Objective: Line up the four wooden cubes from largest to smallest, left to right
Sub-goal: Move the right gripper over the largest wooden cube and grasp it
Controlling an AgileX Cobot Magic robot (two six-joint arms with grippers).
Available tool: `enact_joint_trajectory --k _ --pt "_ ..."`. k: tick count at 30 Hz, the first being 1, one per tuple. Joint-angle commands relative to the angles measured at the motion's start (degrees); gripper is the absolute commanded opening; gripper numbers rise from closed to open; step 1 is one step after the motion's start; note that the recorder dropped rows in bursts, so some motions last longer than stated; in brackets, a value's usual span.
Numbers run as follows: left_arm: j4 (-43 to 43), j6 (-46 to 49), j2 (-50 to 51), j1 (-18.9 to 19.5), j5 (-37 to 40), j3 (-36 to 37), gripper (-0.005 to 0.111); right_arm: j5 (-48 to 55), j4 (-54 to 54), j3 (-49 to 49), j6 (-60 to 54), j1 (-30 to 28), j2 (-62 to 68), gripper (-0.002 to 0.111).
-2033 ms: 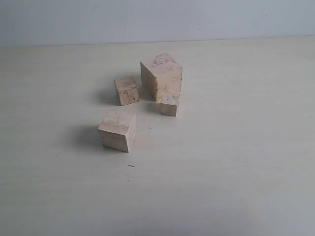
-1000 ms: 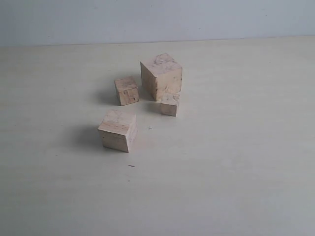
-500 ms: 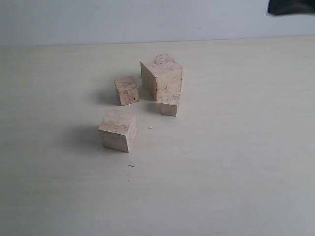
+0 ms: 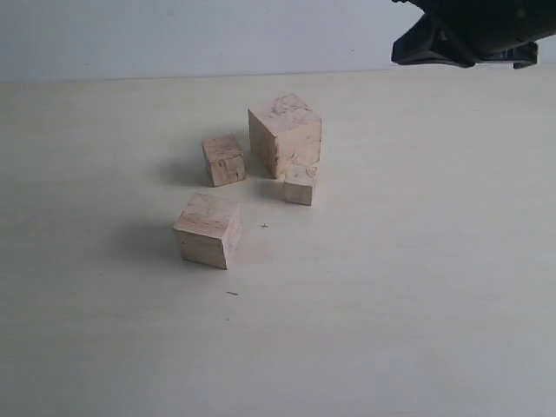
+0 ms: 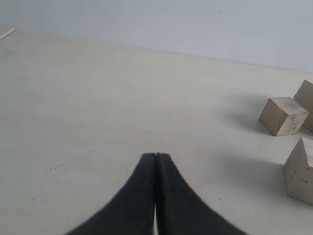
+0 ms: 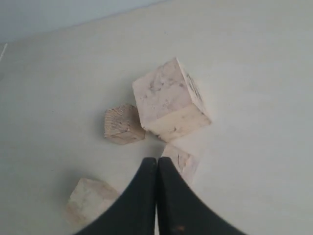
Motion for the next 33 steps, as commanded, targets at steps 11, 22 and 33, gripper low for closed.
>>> enact_joint_trajectory --k 11,22,33 --pt "0.23 0.17 -0.32 -0.37 -0.53 0.02 0.0 -1.04 -4.31 -12.4 -15.53 15.1 12.39 0.067" --pt "0.23 0.17 -0.32 -0.37 -0.53 0.02 0.0 -2.7 -23.68 -22.3 -3.11 16.42 21.96 0.092" --pt "0.23 0.17 -0.32 -0.37 -0.53 0.02 0.0 -10.05 -29.5 -23.6 2.18 16.42 29.09 0.096"
